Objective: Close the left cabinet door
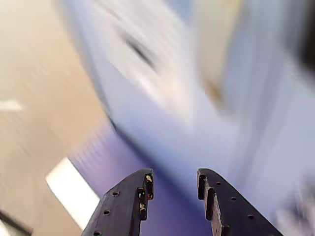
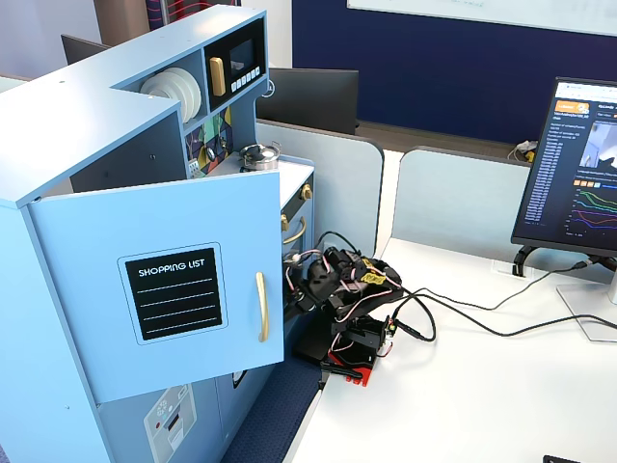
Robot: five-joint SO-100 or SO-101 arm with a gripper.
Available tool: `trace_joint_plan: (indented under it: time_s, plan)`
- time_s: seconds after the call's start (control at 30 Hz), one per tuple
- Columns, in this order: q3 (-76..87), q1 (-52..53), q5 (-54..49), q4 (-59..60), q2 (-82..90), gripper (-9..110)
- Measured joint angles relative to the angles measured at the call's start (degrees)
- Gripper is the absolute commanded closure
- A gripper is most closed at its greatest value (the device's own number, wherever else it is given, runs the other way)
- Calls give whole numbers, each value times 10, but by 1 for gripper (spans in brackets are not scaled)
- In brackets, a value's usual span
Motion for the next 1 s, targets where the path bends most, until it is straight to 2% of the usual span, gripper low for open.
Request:
trace_joint_plan:
  time_s: [0.2, 0.47, 0.8, 1.0]
  plan:
    - [-109, -180, -68, -95, -36, 102]
    - [-243, -330, -178, -156, -128, 102]
    - [-411, -417, -228, -207, -332, 102]
    - [-496, -432, -229, -247, -455, 102]
